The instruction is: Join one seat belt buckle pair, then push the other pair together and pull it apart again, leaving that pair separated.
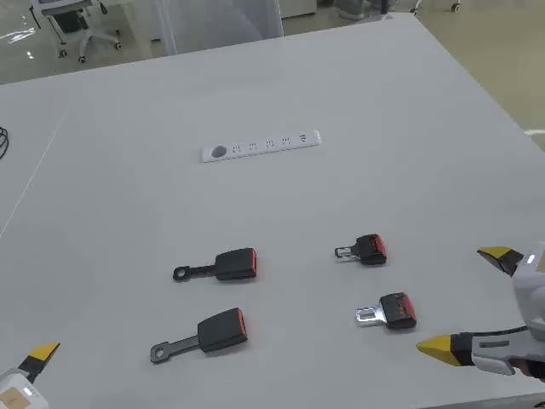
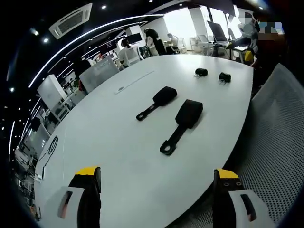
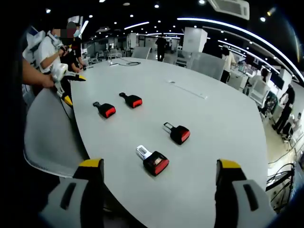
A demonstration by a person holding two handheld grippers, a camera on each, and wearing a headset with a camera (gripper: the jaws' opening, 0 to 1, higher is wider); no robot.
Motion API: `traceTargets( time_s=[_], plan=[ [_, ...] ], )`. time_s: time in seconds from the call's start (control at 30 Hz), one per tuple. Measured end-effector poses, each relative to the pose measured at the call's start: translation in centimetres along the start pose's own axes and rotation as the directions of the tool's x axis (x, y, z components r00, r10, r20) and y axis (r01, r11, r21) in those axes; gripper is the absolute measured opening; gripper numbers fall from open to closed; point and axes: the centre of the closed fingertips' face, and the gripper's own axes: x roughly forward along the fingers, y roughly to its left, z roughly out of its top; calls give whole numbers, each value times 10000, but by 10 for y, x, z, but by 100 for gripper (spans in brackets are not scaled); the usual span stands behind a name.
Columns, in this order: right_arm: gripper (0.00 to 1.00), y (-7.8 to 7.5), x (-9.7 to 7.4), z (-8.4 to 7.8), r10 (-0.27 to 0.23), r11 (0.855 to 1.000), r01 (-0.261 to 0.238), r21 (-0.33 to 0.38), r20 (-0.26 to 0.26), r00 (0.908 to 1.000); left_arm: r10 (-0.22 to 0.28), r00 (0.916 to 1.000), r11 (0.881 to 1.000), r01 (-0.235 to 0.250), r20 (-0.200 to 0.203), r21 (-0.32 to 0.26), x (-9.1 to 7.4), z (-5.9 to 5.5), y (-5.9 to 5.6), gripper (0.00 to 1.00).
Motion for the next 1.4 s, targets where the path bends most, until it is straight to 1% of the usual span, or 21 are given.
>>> traceTargets(
  time_s=[0.13, 0.53, 0.67, 0.77, 0.83, 0.87, 0.9, 0.97, 1.07, 1.2, 1.27, 1.4],
  plan=[
    [99, 0, -1, 3, -13, 9999, 11, 158, 153, 9999, 11, 10000, 9999, -9, 99, -125, -1, 3, 0, 100],
    [99, 3, -2, 1, 3, 9997, -7, 262, 141, 9999, 60, 9997, 9995, -52, 249, -295, -3, 6, 1, 100],
    [99, 4, -2, 1, 20, 9997, -23, 250, 133, 9999, 23, 9998, 9996, -16, 217, -285, -2, 5, 0, 100],
    [98, 5, -2, 0, 24, 9999, -26, 163, 77, 10000, 36, 9997, 9995, -28, 230, -307, -3, 4, 1, 100],
    [96, 5, -3, -4, 57, 10000, -58, -67, -148, 9999, 47, 9997, 9996, -41, 225, -281, -2, 4, 2, 100],
    [95, 5, -3, -8, 77, 9993, -92, -356, -413, 9991, 39, 9997, 9996, -32, 225, -285, -2, 4, 2, 100],
    [94, 6, -2, -9, 83, 9992, -102, -395, -471, 9989, 35, 9998, 9996, -29, 209, -272, -2, 4, 2, 100],
    [94, 6, -2, -8, 90, 9991, -107, -410, -435, 9990, -4, 9999, 9998, 8, 166, -200, -1, 4, 1, 100],
    [94, 6, -2, -8, 87, 9986, -109, -521, -431, 9990, -26, 10000, 10000, 26, 27, 76, 0, 1, 0, 100],
    [94, 6, -2, -3, 113, 9989, -125, -445, -285, 9995, 80, 9999, 9999, -79, 153, -100, -1, 3, 4, 100],
    [94, 5, -1, -3, 113, 9987, -128, -503, -287, 9995, 60, 9999, 9999, -57, 145, -160, -1, 3, 3, 99],
    [94, 6, -1, -1, 147, 9979, -167, -621, -320, 9994, 24, 9999, 10000, -23, 109, -46, -1, 3, 2, 99]
  ],
)
